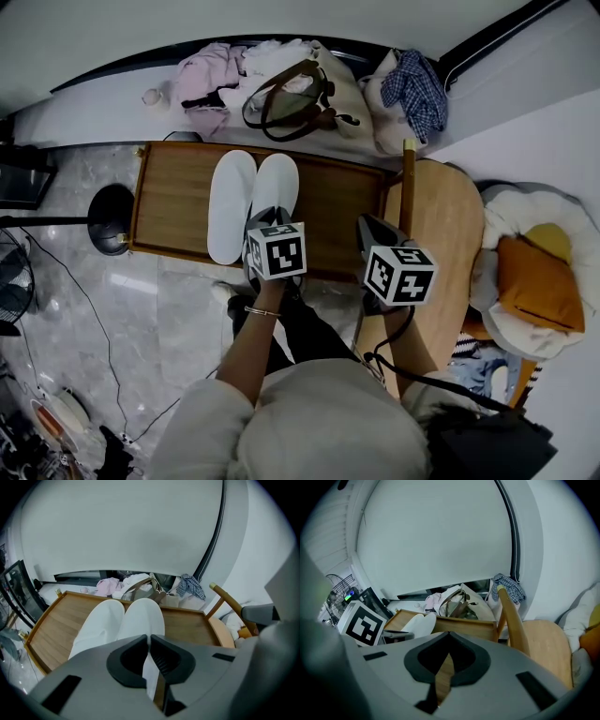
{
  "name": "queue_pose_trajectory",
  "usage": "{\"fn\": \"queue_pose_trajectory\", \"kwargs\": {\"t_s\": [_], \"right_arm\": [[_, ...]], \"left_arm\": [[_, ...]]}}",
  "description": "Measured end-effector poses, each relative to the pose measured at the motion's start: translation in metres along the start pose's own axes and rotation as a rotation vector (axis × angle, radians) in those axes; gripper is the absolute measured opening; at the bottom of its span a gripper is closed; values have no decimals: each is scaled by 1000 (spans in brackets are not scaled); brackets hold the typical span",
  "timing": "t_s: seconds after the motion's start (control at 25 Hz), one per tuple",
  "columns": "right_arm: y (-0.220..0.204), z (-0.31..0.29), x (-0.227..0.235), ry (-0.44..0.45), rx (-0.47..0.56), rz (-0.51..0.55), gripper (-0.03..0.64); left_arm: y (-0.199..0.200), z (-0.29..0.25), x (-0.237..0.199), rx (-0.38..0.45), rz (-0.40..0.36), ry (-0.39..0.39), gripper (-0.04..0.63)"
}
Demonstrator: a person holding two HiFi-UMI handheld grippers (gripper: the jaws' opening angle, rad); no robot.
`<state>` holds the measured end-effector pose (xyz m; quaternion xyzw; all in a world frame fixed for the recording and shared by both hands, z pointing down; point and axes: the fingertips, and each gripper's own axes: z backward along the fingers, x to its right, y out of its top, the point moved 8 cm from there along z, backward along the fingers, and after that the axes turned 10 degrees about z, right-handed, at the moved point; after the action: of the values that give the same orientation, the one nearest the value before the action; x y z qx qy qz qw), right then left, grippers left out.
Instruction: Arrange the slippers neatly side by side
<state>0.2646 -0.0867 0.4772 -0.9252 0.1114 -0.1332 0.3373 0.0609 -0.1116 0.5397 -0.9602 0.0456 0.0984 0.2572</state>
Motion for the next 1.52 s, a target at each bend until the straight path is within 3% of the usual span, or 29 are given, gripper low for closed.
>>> {"fn": "queue_pose_trajectory", "kwargs": {"t_s": [1.52], "right_arm": [[-15, -13, 9, -4, -45, -58, 34]], "left_arm": [[-7, -32, -2, -73, 34, -14, 32]]}}
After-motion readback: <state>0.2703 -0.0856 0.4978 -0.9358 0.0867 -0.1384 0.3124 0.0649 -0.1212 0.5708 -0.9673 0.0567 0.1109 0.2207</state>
